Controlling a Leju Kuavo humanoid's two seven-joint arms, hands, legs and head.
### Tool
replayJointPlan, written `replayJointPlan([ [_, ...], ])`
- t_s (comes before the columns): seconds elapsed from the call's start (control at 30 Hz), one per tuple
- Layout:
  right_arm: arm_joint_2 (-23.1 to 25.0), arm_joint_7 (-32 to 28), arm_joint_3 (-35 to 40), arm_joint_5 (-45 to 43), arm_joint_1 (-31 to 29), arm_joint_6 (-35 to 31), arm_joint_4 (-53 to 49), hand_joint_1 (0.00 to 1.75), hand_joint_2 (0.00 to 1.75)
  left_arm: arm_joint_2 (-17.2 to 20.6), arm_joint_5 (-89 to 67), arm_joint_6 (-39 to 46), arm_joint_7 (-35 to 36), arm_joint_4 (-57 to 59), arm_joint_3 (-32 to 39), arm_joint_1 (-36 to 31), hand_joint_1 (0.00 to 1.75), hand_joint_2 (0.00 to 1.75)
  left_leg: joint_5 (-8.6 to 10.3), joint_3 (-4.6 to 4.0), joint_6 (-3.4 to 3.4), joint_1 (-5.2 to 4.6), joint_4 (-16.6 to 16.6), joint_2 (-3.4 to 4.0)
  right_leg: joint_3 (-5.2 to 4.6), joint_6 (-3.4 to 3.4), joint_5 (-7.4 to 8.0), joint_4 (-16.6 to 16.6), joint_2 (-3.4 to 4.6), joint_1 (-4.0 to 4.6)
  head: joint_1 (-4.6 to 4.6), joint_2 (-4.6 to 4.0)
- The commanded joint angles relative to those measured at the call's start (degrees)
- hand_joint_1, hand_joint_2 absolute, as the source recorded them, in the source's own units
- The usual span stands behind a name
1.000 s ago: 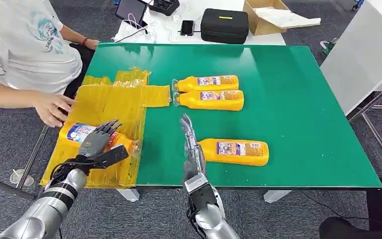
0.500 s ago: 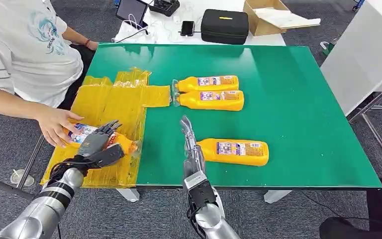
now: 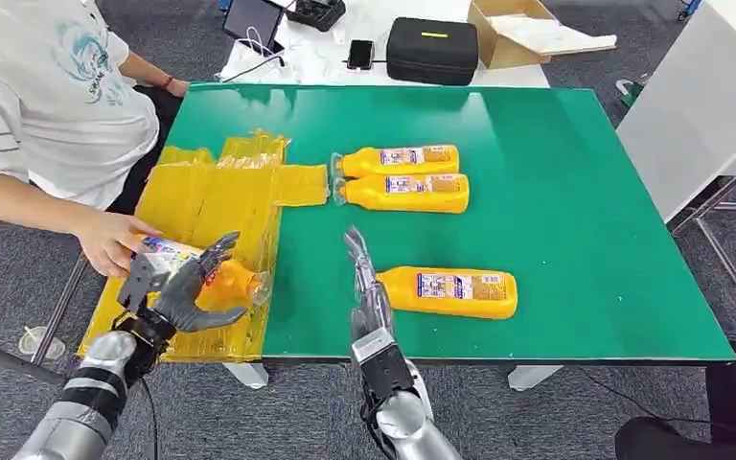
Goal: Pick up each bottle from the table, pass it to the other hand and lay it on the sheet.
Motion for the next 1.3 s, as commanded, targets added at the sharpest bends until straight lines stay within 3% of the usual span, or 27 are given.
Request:
replayJointPlan([
  [0.03,0.6,1.7,-1.9,2.3,-0.2,-0.6,2.7,0.00,0.00,-7.9,10.9,0.0,1.1,-7.1,18.2,-0.9,0.00,1.75,-0.02,0.05,0.05,0.02,0.0,-0.08,0.09,-0.05,-0.05,0.0,-0.14,0.04,0.00,0.00],
  [0.43,0.6,2.2,-1.9,3.4,0.0,-0.8,2.7,0.00,0.00,-9.9,14.8,-0.4,1.8,-7.8,21.1,-1.0,0.00,1.75,-0.07,0.14,0.06,0.01,0.0,0.01,0.18,-0.08,-0.07,0.0,-0.06,0.03,0.00,0.00],
  [0.6,-1.7,3.9,-1.2,8.9,-0.1,-3.5,1.1,0.00,0.00,-13.6,8.2,13.9,0.4,-17.2,21.5,0.9,0.00,1.75,-0.03,-0.03,0.07,0.02,0.0,-0.07,0.03,-0.03,-0.04,0.0,-0.12,0.04,0.00,0.00],
  [0.63,-3.4,6.7,-1.2,12.6,-0.6,-4.9,0.8,0.00,1.75,-14.3,4.8,18.7,0.4,-20.4,21.1,2.3,0.00,1.75,-0.08,0.08,0.10,0.02,0.0,-0.06,0.14,-0.04,-0.08,0.0,-0.14,0.06,0.00,0.02],
  [0.8,-12.1,19.8,-8.6,24.4,-1.2,-6.8,-3.4,0.00,1.75,-16.6,-2.2,33.8,0.4,-26.2,20.0,9.7,0.00,1.75,-0.04,0.08,0.12,-0.05,-0.1,-0.04,0.16,0.03,-0.02,-0.1,-0.09,-0.03,-0.02,0.00],
  [0.93,-18.0,28.2,-14.3,32.7,-0.9,-0.5,-5.3,0.00,1.75,-15.3,-9.1,44.2,0.4,-27.3,14.1,15.5,0.00,1.75,-0.05,0.04,0.15,-0.18,-0.1,-0.09,0.16,0.04,-0.04,-0.1,-0.11,-0.17,-0.02,0.00],
  [1.13,-20.6,32.7,-15.7,35.3,-1.9,5.5,-2.8,0.00,1.75,-15.2,-9.8,44.7,0.4,-25.6,12.4,17.4,0.00,1.75,-0.15,0.11,0.19,-0.25,0.0,-0.08,0.22,-0.02,-0.10,-0.1,-0.14,-0.21,-0.02,0.00],
  [1.3,-20.8,32.0,-15.6,35.6,-1.6,5.0,-3.8,0.00,1.75,-14.5,-9.4,44.6,0.4,-24.8,10.5,16.9,0.00,1.75,-0.18,0.12,0.20,-0.21,0.0,0.02,0.17,-0.04,-0.08,-0.1,-0.05,-0.16,-0.02,0.00],
])
